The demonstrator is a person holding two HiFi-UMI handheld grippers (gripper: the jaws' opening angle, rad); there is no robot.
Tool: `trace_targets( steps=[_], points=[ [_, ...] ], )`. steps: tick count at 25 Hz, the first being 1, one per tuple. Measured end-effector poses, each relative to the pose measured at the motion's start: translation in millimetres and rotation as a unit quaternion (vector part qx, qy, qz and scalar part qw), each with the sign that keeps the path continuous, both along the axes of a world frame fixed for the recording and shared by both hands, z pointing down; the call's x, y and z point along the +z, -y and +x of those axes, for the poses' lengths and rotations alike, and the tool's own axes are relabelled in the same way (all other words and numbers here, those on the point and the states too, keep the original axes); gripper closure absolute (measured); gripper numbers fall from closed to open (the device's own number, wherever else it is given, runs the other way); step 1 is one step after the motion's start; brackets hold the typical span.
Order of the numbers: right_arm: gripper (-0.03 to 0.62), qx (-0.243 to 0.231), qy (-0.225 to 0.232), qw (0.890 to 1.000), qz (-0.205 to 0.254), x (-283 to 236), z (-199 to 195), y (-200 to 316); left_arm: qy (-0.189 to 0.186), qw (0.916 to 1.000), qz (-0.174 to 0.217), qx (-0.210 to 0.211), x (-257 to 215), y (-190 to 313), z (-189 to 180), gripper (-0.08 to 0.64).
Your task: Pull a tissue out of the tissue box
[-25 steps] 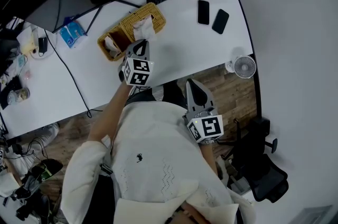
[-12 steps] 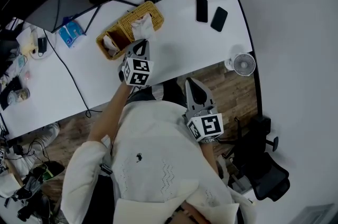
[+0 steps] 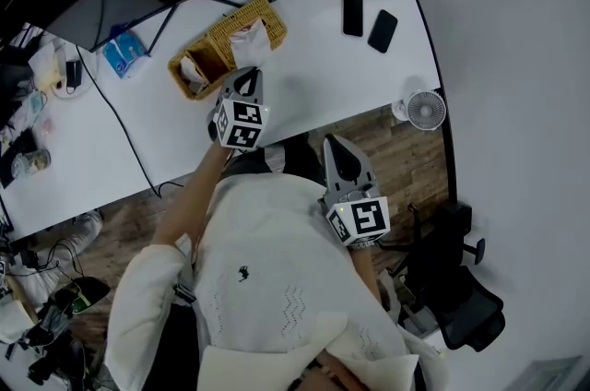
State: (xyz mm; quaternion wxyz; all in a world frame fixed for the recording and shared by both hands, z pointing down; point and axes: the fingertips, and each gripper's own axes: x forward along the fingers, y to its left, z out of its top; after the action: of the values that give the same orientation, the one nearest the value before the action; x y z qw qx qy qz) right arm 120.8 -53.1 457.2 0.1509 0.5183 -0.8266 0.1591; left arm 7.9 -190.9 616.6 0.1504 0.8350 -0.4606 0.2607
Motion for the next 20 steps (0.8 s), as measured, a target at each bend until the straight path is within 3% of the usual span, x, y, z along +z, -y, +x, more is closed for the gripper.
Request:
trace_targets(
  steps=[20],
  points=[
    [0.591, 0.001, 0.005, 1.000, 0.006, -1.0, 0.9, -9.4, -0.009, 0.9999, 0.008, 0.012, -12.4, -17.2, 9.9, 0.545]
  ],
)
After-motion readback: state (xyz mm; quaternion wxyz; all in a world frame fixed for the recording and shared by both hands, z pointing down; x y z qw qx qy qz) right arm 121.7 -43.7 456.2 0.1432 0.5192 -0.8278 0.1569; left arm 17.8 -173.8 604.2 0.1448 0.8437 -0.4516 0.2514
